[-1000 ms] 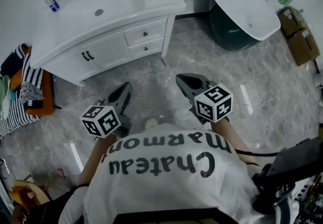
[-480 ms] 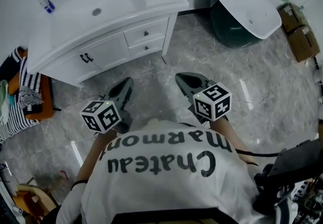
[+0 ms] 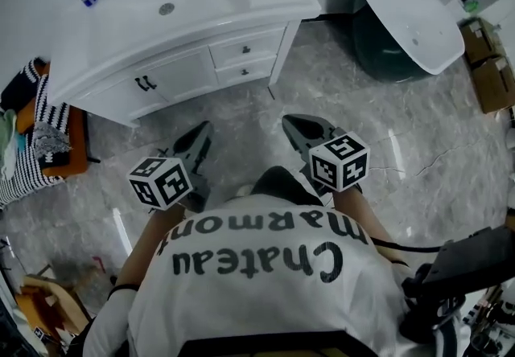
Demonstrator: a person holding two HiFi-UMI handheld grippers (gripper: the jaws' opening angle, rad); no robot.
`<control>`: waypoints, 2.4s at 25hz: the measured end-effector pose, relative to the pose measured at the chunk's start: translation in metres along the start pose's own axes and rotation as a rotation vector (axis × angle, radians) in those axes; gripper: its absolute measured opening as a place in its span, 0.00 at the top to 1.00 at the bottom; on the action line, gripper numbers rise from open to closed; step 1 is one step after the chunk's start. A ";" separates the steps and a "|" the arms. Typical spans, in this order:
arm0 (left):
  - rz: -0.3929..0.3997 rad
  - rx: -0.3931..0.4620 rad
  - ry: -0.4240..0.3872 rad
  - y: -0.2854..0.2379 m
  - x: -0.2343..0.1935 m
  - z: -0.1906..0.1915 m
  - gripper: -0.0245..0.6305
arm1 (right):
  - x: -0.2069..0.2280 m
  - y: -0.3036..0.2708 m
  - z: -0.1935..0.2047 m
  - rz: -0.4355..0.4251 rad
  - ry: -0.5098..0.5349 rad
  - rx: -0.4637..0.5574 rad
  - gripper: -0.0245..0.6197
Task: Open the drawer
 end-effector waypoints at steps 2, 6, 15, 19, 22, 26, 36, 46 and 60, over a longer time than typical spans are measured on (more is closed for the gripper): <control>-0.012 0.013 0.010 -0.003 -0.005 0.002 0.97 | 0.002 -0.006 0.002 0.017 0.064 -0.014 0.96; -0.029 0.061 0.066 -0.013 -0.013 0.004 0.97 | 0.009 -0.024 0.004 0.017 0.095 -0.040 0.96; -0.049 0.084 0.071 -0.063 -0.043 -0.003 0.97 | 0.050 -0.105 -0.006 -0.021 -0.010 0.002 0.96; -0.077 0.087 0.055 -0.091 -0.064 -0.004 0.97 | 0.083 -0.148 -0.004 -0.035 -0.053 -0.013 0.96; -0.088 0.052 0.041 -0.115 -0.079 -0.003 0.97 | 0.110 -0.180 0.000 -0.047 -0.101 -0.023 0.95; -0.118 0.014 0.051 -0.136 -0.104 0.000 0.97 | 0.138 -0.221 0.009 -0.048 -0.169 -0.031 0.95; -0.200 -0.040 0.061 -0.164 -0.164 0.009 0.97 | 0.181 -0.310 0.054 -0.028 -0.137 -0.161 0.91; -0.281 -0.059 0.135 -0.153 -0.186 0.032 0.97 | 0.215 -0.357 0.095 0.098 -0.159 -0.227 0.77; -0.354 -0.069 0.174 -0.122 -0.180 0.051 0.97 | 0.234 -0.395 0.115 0.148 -0.150 -0.268 0.67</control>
Point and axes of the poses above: the fingertips, and each gripper's own axes: y backward along the fingers, x to its right, z out of its underside, the point moved 8 cm from there along y, backward along the fingers, and after that the axes turned 10 degrees about x, right-handed, at the moved point
